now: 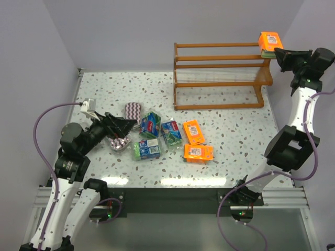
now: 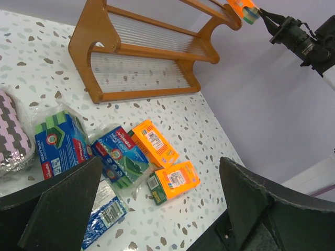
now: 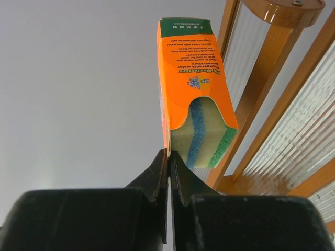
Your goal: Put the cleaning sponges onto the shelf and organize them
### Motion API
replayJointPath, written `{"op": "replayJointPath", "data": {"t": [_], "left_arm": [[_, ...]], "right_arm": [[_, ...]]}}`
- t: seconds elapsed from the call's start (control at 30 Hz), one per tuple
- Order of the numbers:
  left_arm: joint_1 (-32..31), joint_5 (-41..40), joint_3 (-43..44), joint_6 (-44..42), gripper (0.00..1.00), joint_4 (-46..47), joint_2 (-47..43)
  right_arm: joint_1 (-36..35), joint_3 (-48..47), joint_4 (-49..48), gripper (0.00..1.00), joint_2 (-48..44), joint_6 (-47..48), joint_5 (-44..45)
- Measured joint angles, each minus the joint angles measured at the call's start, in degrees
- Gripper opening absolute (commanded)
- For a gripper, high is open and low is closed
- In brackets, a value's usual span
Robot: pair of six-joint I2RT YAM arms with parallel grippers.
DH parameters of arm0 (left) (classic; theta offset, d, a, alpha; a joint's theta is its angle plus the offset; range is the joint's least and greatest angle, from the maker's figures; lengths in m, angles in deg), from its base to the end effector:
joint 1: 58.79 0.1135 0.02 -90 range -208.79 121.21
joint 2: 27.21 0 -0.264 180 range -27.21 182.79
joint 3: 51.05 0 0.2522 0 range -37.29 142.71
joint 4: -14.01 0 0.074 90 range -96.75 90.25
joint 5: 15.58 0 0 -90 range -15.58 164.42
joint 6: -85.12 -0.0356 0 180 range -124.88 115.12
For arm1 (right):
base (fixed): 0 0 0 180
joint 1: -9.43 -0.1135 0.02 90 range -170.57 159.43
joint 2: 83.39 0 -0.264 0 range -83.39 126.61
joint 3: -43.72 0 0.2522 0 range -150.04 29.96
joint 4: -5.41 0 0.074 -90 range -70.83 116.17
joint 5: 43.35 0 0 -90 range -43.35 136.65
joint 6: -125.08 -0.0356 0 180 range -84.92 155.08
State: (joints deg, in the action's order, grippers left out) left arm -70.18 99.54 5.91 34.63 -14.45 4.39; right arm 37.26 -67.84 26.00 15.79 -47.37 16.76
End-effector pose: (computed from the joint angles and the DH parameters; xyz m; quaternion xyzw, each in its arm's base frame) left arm 0.1236 -0.0403 0.3541 -0.0271 0.7237 -0.4310 0.5383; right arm 0.3728 -0.1768 0.4132 0.5028 0.5560 0.4634 0.4726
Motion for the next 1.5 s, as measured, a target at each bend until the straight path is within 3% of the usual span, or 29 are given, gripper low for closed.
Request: {"op": "replayJointPath", "data": {"t": [0.87, 1.5], "left_arm": [[0.00, -0.09, -1.86, 1.77, 1.00, 1.99, -0.59], [0.00, -0.07, -1.86, 1.88, 1.00, 2.01, -0.79]], "right_arm": [[0.70, -1.22, 1.01, 0.00, 3.65, 2.49, -1.33], [0.66, 2.38, -12.04, 0.00, 3.56, -3.63, -1.33]]}}
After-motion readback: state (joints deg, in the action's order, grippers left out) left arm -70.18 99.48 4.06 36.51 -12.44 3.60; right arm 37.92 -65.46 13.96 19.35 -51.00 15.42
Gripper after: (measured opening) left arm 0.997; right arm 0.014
